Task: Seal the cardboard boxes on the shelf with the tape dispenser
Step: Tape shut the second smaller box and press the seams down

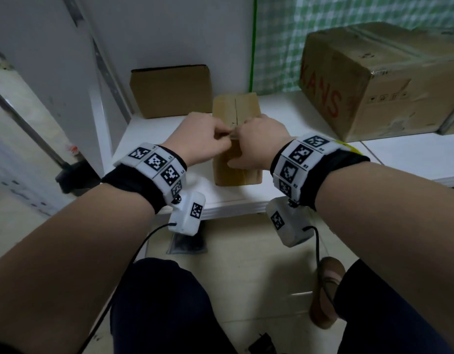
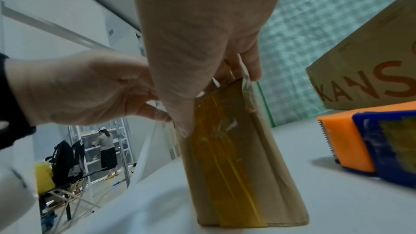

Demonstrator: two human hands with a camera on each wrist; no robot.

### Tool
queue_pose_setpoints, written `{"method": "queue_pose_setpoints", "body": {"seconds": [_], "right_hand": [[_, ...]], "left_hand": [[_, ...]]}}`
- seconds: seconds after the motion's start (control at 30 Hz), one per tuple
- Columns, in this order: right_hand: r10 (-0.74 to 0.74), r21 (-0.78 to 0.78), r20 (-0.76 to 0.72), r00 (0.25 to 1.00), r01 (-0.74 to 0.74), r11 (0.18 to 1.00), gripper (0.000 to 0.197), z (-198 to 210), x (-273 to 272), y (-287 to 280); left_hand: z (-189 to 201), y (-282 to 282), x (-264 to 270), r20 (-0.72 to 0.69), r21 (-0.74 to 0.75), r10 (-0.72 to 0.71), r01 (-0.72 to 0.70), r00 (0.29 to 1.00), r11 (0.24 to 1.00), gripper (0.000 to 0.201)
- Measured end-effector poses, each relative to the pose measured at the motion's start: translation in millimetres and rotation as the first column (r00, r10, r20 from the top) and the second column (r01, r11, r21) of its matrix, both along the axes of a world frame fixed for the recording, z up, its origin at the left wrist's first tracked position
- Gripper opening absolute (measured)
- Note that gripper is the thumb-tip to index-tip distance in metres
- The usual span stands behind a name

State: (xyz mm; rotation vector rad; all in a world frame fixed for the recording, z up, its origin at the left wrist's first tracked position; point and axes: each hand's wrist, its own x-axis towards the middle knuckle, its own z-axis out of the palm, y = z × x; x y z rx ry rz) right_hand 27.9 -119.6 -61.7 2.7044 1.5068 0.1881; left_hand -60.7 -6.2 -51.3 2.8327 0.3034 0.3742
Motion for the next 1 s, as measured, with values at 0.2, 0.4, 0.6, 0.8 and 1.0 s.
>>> {"method": "queue_pose_setpoints", "body": {"seconds": [0.2, 0.4, 0.6, 0.8, 1.0], "right_hand": [[0.013, 0.024, 0.07, 0.997, -0.015, 1.0, 0.047, 1, 1, 3], [-0.009, 0.039, 0.088, 0.996, 0.006, 0.999, 0.052, 2, -2, 3], [0.006, 0.081, 0.083, 0.997, -0.013, 0.997, 0.055, 3, -2, 2], [0.031, 0.116, 0.097, 0.995, -0.042, 0.992, 0.05, 4, -3, -1], [0.026, 0.136, 0.094, 0.995, -0.039, 0.99, 0.051, 0, -2, -1]], "left_hand": [[-6, 30, -3, 0.029, -0.384, 0.019, -0.007, 0.999, 0.923, 0.047], [-14, 49, 4, -0.093, -0.076, -0.044, 0.037, 0.995, 0.996, 0.064], [-18, 47, 10, -0.068, 0.039, -0.086, 0.089, 0.994, 0.995, 0.074], [-23, 45, 12, -0.075, 0.142, -0.092, 0.102, 0.993, 0.985, 0.076], [-33, 47, 12, -0.054, 0.156, -0.096, 0.103, 0.994, 0.982, 0.074]]}}
